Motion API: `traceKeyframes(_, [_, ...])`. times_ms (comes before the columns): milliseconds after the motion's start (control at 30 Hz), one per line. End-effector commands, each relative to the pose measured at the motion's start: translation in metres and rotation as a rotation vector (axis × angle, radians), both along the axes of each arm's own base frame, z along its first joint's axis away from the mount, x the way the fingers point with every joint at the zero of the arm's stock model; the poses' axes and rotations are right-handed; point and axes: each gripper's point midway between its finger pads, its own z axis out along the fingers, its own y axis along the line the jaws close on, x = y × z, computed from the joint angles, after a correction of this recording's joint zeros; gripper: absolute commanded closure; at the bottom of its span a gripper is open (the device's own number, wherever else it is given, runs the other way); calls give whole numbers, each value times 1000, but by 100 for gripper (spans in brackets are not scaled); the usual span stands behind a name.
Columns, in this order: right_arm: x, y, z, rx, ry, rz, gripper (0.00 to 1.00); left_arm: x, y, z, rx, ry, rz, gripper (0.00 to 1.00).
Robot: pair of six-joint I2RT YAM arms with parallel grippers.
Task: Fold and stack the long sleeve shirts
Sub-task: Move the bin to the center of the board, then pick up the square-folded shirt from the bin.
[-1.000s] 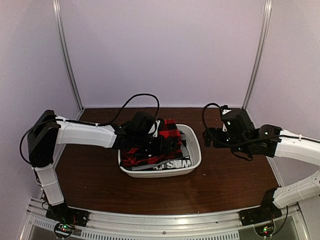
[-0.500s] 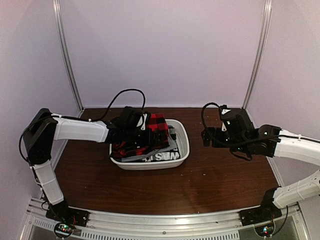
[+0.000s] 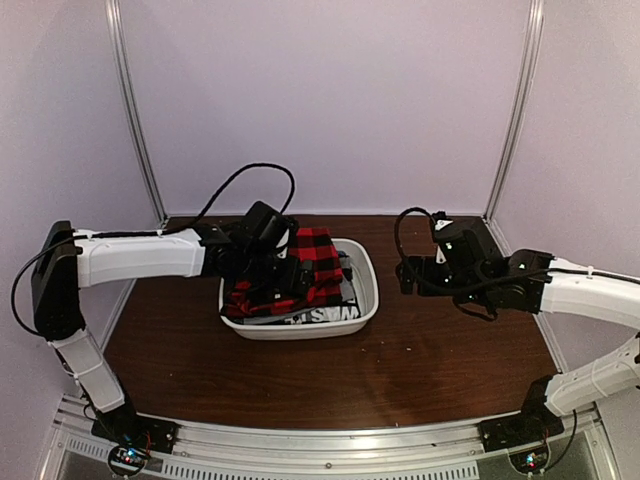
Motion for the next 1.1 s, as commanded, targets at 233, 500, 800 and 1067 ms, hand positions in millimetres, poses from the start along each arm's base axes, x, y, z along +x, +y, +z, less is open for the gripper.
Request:
traceKeyframes(233, [8, 13, 8, 14, -32, 29, 0, 35, 65, 10, 164, -69, 221, 2])
traceKeyframes(500, [8, 20, 5, 32, -29, 49, 0, 68, 54, -16, 219, -56, 203, 2])
traceKeyframes(800, [9, 22, -2, 26, -22, 58, 0, 72, 44, -42, 221, -22, 181, 24])
traceKeyframes(1067, [11, 26, -3, 20, -25, 69, 0, 75, 53, -17, 220, -75, 215, 82])
